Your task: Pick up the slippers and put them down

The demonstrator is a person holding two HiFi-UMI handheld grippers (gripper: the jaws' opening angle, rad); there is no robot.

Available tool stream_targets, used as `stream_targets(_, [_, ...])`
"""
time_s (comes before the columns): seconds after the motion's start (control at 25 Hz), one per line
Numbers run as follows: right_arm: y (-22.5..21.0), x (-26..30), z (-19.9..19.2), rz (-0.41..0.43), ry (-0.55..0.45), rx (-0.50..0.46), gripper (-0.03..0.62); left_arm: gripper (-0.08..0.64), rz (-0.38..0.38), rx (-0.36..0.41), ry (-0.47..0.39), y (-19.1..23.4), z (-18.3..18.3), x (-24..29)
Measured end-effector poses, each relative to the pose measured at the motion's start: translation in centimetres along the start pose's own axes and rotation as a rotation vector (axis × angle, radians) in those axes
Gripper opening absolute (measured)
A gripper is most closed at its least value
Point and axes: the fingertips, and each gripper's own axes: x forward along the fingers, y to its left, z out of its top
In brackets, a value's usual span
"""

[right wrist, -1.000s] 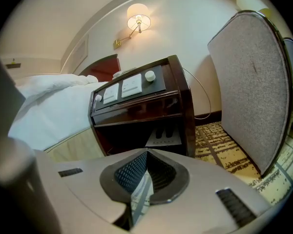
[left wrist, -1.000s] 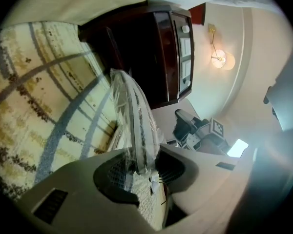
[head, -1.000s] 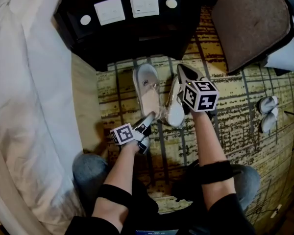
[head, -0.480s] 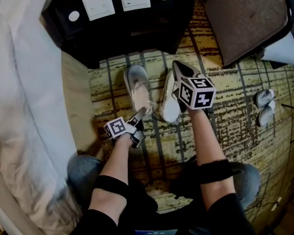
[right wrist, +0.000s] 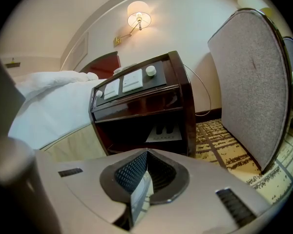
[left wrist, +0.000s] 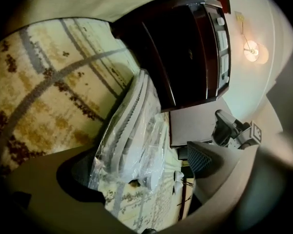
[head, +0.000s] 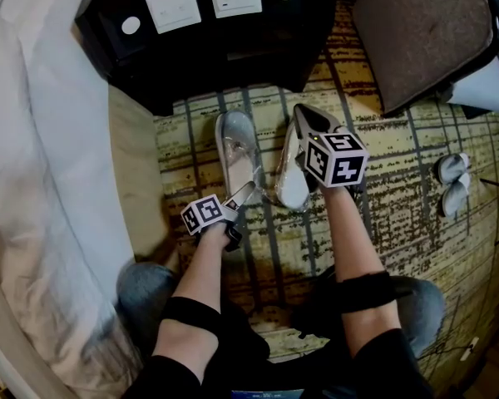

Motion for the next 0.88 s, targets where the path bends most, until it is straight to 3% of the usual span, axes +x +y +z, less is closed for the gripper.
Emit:
stream_targets(0.2, [0.2,0.2,-0.2,0.002,-0.001,0.007,0.002,0.603,0.173,0.022,-0.028,2.2,0.7,-0.4])
stream_targets(0.6, [0.1,0.7,-0.2,0.022,-0.009,0.024,0.002,0.604,0.403,0.128,-0.075,4.9,1.8,-2.2])
stream_targets(0.76, [0.4,1.0,-0.3,0.035,-0.013,0.034,0.002,0.604,0.519,0.307,-0.043,5.2,2.2,-2.9])
stream_targets(0.88, [0.7,1.2,-0.3,0.044,-0.017,0.038,0.002,0.604,0.554,0.425,-0.032,4.7,2.7,-2.9])
